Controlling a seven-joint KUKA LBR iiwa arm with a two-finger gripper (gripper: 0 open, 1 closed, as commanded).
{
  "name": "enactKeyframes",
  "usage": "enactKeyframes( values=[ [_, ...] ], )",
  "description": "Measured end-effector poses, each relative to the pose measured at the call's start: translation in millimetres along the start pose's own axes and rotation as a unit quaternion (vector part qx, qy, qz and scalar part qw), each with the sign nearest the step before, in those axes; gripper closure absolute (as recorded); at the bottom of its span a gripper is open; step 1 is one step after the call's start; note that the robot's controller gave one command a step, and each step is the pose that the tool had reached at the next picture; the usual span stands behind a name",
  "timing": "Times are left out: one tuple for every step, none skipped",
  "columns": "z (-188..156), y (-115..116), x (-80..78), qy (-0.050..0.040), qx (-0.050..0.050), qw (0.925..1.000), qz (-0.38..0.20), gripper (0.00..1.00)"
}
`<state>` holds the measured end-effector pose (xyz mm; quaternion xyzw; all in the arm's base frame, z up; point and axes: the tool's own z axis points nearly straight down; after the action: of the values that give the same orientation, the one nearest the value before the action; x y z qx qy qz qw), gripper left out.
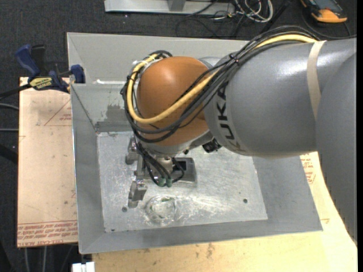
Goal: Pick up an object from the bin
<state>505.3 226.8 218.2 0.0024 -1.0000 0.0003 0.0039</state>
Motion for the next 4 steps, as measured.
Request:
enactKeyframes(
  values=[
    [-4.6,-1.4,-2.0,-0.0039,-0.001,1.0,0.002,0.0],
    [57.2,-34.1,-46.9,-0.0075,-0.002,0.9995,-0.031,0.0],
    [72.0,-53.1,-61.3,-0.0082,-0.001,0.9879,-0.155,0.0],
    [75.7,-78.4,-75.9,-0.0061,-0.001,0.9954,-0.095,0.0]
  ],
)
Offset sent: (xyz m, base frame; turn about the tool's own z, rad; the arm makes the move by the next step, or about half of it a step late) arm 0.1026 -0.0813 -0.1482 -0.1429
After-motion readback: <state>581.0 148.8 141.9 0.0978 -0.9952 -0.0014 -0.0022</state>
